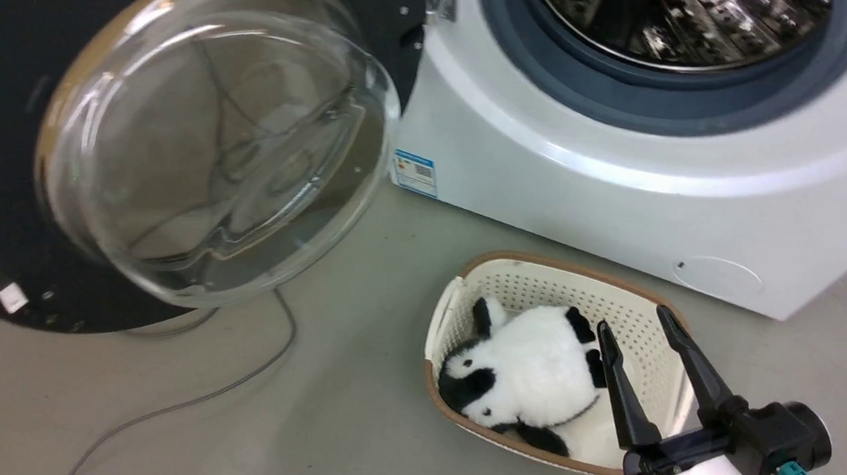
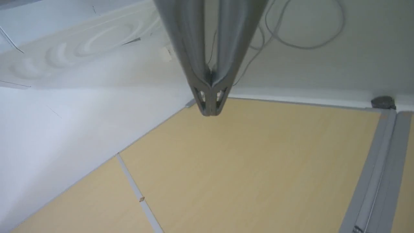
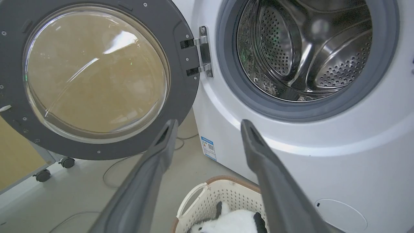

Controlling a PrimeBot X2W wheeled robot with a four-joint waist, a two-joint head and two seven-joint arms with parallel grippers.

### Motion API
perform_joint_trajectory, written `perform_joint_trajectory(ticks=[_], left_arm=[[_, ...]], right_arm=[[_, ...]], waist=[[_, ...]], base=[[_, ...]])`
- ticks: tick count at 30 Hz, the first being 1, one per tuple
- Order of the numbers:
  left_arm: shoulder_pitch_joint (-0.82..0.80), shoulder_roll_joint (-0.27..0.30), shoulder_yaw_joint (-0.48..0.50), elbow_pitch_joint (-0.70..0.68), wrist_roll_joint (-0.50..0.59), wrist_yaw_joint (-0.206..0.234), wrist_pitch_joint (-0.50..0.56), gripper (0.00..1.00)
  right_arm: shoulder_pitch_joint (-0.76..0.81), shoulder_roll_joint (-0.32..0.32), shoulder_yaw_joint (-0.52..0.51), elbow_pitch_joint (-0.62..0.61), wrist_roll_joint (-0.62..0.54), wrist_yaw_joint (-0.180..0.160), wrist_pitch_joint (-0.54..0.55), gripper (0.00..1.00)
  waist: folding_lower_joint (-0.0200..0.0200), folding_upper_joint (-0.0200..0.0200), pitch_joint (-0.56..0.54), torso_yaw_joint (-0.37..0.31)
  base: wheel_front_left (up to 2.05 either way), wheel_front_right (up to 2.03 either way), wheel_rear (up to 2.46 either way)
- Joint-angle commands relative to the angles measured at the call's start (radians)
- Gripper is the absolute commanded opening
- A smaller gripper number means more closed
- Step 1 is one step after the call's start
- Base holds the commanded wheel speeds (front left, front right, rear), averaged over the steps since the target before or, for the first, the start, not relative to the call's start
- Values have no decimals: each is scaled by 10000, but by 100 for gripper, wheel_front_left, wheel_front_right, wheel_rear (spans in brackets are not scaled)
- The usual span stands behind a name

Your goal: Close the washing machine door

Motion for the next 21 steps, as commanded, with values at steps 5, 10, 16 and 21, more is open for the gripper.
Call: perform_joint_trajectory(ticks=[5, 10, 16, 21], left_arm=[[-413, 281, 467, 1634, -1516, -60, 2458, 0], [-206, 57, 178, 1562, -2491, -120, 4592, 0], [557, -211, -344, 665, -3050, -125, 5825, 0], [1707, -667, -921, -838, -3965, -127, 7538, 0]], right_arm=[[-148, 12, 46, -100, -37, 8, -42, 100], [-86, 20, 45, -102, -68, 8, -42, 100], [-72, 70, 106, -71, -38, 8, -42, 100], [55, 226, 213, 18, 60, 8, -42, 100]], waist=[[-1, 0, 116, -258], [-1, 0, 14, -223], [-1, 0, -249, -147], [-1, 0, -723, -134]], base=[[0, 0, 0], [0, 0, 0], [0, 0, 0], [0, 0, 0]])
